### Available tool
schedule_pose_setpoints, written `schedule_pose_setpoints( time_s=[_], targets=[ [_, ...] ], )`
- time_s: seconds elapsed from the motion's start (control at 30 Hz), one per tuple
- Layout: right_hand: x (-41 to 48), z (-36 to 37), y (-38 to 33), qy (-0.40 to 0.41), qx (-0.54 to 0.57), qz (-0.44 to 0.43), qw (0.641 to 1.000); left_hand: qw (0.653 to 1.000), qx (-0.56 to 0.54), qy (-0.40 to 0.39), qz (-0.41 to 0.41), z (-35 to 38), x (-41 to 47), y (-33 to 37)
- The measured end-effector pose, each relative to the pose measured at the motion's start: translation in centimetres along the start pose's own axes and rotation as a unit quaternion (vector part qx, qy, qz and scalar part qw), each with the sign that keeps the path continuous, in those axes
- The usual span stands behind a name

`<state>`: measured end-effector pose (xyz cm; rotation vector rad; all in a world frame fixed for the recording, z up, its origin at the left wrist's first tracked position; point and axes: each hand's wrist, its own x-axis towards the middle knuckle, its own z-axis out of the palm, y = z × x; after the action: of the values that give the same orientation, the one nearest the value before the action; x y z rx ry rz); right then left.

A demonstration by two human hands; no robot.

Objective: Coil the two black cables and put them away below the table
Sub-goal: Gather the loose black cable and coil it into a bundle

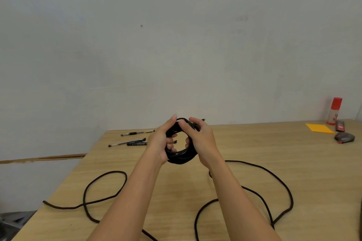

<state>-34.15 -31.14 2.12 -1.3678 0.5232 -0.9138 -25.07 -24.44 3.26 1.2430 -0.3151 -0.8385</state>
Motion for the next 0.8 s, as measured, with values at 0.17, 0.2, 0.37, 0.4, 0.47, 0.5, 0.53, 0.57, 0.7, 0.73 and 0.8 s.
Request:
schedule_pose_setpoints(
  time_s=[0.17, 0.2, 0.37, 0.4, 0.47, 0.5, 0.53, 0.57, 0.7, 0.73, 0.8],
  targets=[
    [0.3, 0.0, -0.2, 0.067, 0.081, -0.030, 0.994, 0.998, -0.028, -0.062, 0.005, -0.2, -0.3, -0.2],
    [0.3, 0.2, -0.3, 0.078, 0.087, -0.032, 0.993, 0.997, -0.029, -0.064, 0.010, -0.2, -0.3, -0.2],
    [0.2, -0.1, -0.1, 0.081, 0.068, -0.034, 0.994, 0.989, 0.071, -0.122, 0.046, -1.1, -0.4, -0.1],
    [0.2, -0.2, 0.0, 0.071, 0.054, -0.034, 0.995, 0.984, 0.096, -0.143, 0.050, -1.4, -0.4, 0.2],
    [0.1, -0.2, 0.0, 0.045, 0.026, -0.037, 0.998, 0.976, 0.138, -0.160, 0.057, -1.8, -0.4, 0.9],
    [0.0, -0.2, 0.1, 0.037, 0.019, -0.039, 0.998, 0.972, 0.163, -0.157, 0.058, -1.8, -0.4, 1.1],
    [0.0, -0.1, 0.0, 0.033, 0.020, -0.042, 0.998, 0.968, 0.189, -0.153, 0.059, -1.6, -0.4, 1.2],
    [0.1, 0.0, -0.1, 0.030, 0.026, -0.045, 0.998, 0.966, 0.205, -0.147, 0.060, -1.4, -0.5, 1.1],
    [0.1, -0.2, -0.5, 0.005, 0.042, -0.044, 0.998, 0.980, 0.144, -0.108, 0.089, -0.7, -0.5, 0.2],
    [0.1, -0.4, -0.6, -0.015, 0.045, -0.038, 0.998, 0.983, 0.122, -0.095, 0.102, -0.7, -0.4, 0.0],
    [0.0, -1.0, -1.0, -0.067, 0.038, -0.021, 0.997, 0.988, 0.071, -0.066, 0.119, -0.7, -0.1, 0.0]
  ],
)
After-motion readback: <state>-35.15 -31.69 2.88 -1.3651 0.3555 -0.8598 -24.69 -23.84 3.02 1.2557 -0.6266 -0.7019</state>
